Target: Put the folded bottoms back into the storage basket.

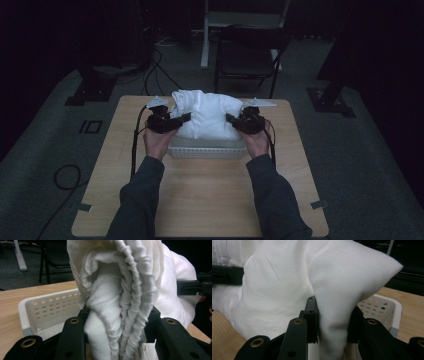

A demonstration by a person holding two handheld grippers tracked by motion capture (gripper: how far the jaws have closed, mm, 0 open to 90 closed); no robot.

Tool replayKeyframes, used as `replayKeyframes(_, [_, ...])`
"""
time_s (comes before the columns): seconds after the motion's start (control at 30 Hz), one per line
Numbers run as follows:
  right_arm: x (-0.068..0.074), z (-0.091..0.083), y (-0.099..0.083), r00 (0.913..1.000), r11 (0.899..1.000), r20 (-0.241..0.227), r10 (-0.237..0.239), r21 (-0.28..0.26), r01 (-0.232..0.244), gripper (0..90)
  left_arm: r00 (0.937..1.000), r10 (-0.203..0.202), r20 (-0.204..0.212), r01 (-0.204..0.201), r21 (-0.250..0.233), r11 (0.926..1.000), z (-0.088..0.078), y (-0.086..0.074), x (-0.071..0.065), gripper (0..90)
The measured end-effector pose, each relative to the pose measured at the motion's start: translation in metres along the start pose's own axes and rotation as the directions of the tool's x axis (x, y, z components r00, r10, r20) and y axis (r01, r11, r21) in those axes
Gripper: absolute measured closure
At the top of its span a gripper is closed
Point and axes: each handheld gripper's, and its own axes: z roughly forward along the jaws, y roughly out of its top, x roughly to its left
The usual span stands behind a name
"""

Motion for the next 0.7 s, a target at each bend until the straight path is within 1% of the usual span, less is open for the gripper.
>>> replayKeyframes(0.4, [-0.006,0.009,-0.002,0.9998,1.000,0.007,0.016,0.013,-0.016,70.0,0.9997,-0.024,-0.002,0.024,0.007,0.9997,0.011,-0.003,0.008,57.7])
replayKeyframes(0.7, [-0.012,0.019,-0.005,0.9996,0.999,0.009,0.027,0.032,-0.027,70.0,0.9990,-0.043,-0.009,0.043,0.023,0.9988,0.019,-0.007,0.013,57.7])
